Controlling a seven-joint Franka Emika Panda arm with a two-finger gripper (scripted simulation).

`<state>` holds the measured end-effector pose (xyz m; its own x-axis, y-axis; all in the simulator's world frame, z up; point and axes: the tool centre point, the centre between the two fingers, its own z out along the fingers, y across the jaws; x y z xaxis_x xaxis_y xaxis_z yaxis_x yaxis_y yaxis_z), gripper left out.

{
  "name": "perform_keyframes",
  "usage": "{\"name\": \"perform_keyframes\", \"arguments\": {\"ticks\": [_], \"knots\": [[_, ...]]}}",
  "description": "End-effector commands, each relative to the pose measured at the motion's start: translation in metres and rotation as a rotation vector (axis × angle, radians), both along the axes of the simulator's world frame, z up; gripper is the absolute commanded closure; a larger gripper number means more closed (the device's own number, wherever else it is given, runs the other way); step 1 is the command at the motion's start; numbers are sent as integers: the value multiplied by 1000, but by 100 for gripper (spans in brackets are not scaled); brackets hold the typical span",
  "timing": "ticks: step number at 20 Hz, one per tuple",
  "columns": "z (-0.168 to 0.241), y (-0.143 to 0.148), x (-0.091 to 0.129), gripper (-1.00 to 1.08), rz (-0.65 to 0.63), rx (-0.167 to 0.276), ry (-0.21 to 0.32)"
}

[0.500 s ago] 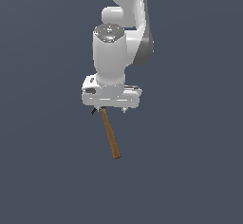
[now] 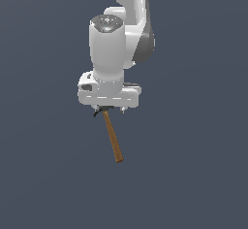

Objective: Pick up the object and move it to a goal position.

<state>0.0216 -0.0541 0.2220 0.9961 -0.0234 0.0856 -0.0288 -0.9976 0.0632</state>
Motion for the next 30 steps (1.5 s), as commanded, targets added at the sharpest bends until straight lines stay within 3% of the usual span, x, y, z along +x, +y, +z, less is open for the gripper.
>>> {"name": "perform_keyframes", "arguments": {"ticks": [1, 11, 23, 30], "knots": [[5, -3, 0, -92, 1, -5, -6], [-17, -7, 0, -92, 30, 1, 10], [-115, -30, -13, -92, 159, 36, 70], [-150, -37, -22, -92, 203, 54, 88]]}}
